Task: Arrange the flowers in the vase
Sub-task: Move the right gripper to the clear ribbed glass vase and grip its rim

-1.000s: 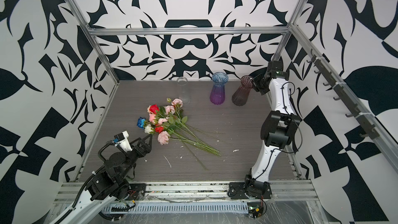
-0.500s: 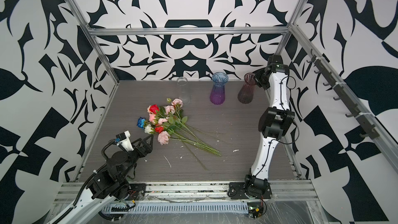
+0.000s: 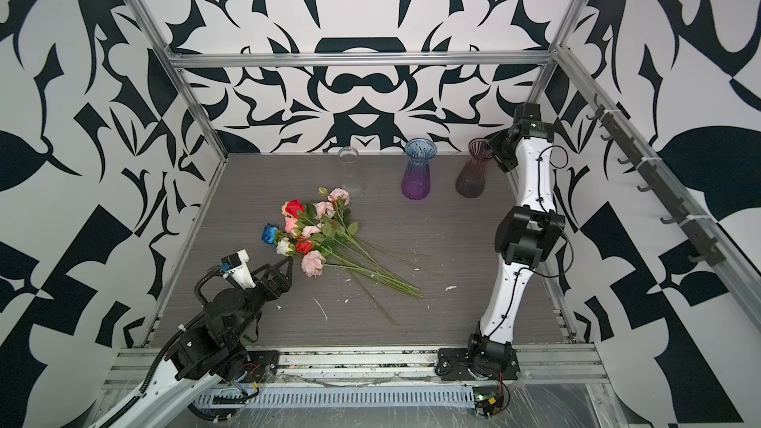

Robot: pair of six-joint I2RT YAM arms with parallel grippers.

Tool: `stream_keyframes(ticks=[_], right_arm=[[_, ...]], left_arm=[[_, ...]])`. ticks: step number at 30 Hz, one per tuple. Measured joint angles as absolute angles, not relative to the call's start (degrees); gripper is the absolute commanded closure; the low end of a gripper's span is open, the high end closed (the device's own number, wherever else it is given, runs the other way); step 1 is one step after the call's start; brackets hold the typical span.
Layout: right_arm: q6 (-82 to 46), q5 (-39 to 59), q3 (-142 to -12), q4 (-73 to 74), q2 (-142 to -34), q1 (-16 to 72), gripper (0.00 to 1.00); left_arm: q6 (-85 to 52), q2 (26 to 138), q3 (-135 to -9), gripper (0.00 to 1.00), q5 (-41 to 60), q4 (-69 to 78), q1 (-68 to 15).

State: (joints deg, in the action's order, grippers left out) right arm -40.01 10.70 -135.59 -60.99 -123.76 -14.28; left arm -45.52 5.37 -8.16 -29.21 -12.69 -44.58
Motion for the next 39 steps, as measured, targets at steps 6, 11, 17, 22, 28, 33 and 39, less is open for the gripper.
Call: stream_keyframes(ticks=[6,11,17,22,28,33,39], right_arm=[[-39.7,11.0,-126.3,-56.9,-110.7,-7.8,0.50],[-39.2,14.8,-125.7,-52.1,-106.6,5.3,0.52],[-38.3,18.3,-135.5,-52.2,-119.1,17.6,0.55],[-38.5,19.5,-148.4,-55.3,-133.5,23.1,0.53],[-39.5,21.5,-154.9,-57.1,-141.5,24.7,0.52],[-40.2,21.7,-153.2,-56.2,-140.7,24.7,0.52],[-40.8,21.7,-153.2,-54.6,-140.7,24.7,0.49]], left_arm=[[-45.6,5.4,-8.2,0.01,-29.2,-12.7,-44.6],[-45.6,5.4,-8.2,0.01,-29.2,-12.7,-44.6],[-45.6,5.3,-8.2,0.01,-29.2,-12.7,-44.6],[-45.6,3.6,-8.1,0.01,-29.5,-12.7,-44.6],[-45.7,1.5,-8.1,0.01,-29.6,-13.3,-44.5],[-45.6,1.2,-8.1,0.01,-29.6,-13.8,-44.5],[-45.6,1.2,-8.1,0.01,-29.6,-14.3,-44.5]])
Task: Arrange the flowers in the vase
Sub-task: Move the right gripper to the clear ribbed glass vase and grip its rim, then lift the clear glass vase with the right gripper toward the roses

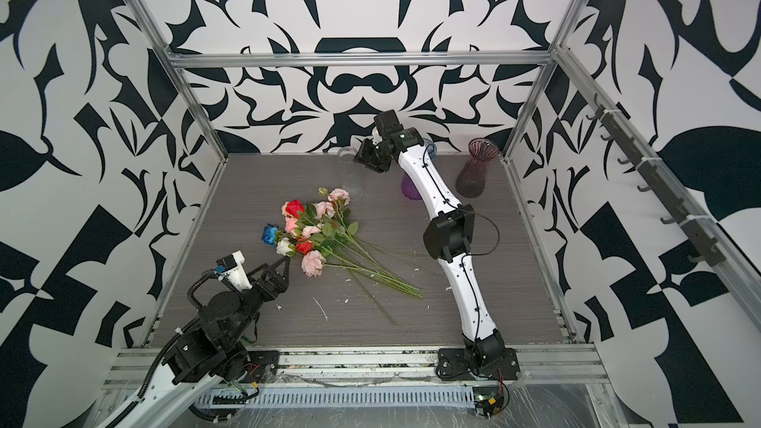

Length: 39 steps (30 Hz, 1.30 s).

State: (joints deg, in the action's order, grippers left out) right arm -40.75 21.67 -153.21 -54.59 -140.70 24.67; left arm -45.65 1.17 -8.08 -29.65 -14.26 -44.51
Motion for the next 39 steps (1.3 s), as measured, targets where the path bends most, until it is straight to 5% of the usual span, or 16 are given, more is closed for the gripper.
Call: stream_keyframes(ticks=[19,28,39], right_arm=[[-43.4,21.4,-155.7,-51.2,-144.5,24.7,0.47],[-43.1,19.1,-155.4,-50.9,-143.9,24.8,0.62],[-38.8,11.5,-154.0,-60.0,-140.4,24.8,0.64]], left_arm=[[-45.6,1.2,-8.1,0.01,-29.6,-14.9,-44.5],[-45.7,1.1,-8.1,0.01,-29.6,-15.2,-44.5],[-46.1,1.1,-8.1,0.01,-29.8,-15.4,-44.5]])
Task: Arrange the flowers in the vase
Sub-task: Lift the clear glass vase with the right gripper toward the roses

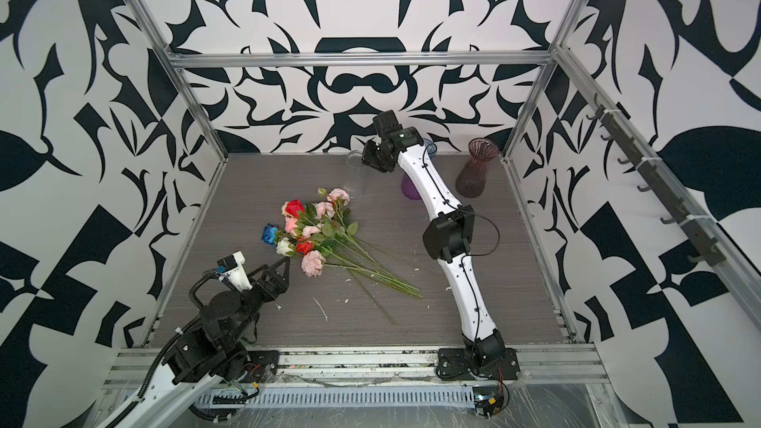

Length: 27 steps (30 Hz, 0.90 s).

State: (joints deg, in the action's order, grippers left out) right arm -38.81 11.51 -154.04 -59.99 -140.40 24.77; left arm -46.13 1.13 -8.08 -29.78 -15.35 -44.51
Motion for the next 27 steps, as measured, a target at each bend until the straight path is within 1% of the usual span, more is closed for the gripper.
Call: stream_keyframes(ticks=[5,11,20,27], right_arm=[[-37.4,10.1,-153.7,-62.5,-140.4,24.7,0.74],[-36.6,8.9,-153.3,-64.9,-140.4,24.4,1.00],[-34.2,5.5,-152.2,-69.1,-137.8,24.4,1.00],[-29.5,1.6,-148.3,-77.5,-127.5,24.4,1.00]], left_arm=[[-46.3,1.1,-8.1,0.01,-29.8,-15.4,-44.5],[-46.3,1.1,-8.1,0.01,-29.8,-15.6,-44.5],[-46.5,1.1,-8.1,0.01,-29.8,-15.7,-44.5],[-46.5,1.1,-8.1,0.01,-29.8,-15.7,-44.5]])
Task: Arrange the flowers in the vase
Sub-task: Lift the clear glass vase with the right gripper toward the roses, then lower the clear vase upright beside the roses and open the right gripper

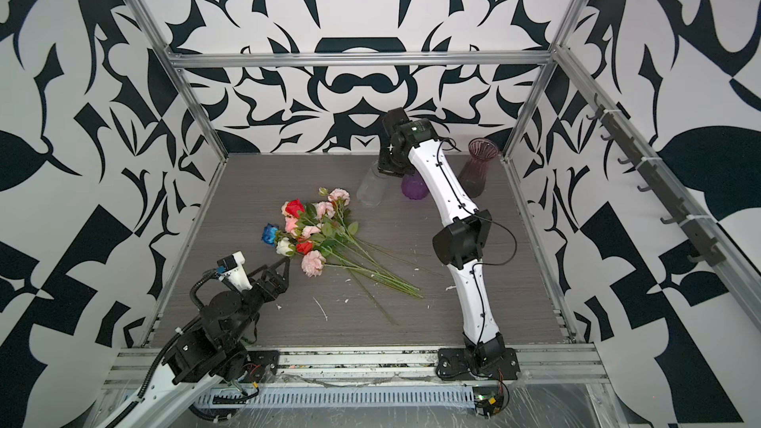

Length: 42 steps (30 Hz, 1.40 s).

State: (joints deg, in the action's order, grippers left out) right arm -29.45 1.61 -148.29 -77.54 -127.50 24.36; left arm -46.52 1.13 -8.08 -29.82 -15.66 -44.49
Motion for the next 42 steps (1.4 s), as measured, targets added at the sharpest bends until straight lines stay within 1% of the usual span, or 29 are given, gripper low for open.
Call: stream_keyframes(ticks=[6,11,15,23,37,42], right_arm=[[-27.8,-1.0,-147.6,-83.8,-120.1,24.3,1.00],[-26.2,-2.4,-146.2,-86.1,-120.7,24.8,1.00],[-24.4,-4.2,-140.7,-86.0,-121.2,26.1,1.00],[-23.0,-4.1,-130.8,-84.4,-121.1,28.6,1.00],[-23.0,-3.9,-130.4,-80.9,-120.7,30.0,1.00],[-23.4,-3.9,-132.7,-81.1,-121.9,30.3,1.00]], left_arm=[[-46.5,1.1,-8.1,0.01,-29.9,-15.7,-44.5],[-46.6,1.1,-8.1,0.01,-30.1,-15.7,-44.5],[-46.6,1.1,-8.1,0.01,-30.1,-15.7,-44.5],[-46.7,1.1,-8.1,0.01,-30.2,-15.7,-44.5],[-46.7,1.1,-8.1,0.01,-30.3,-15.7,-44.5],[-46.7,1.1,-8.1,0.01,-30.2,-15.7,-44.5]])
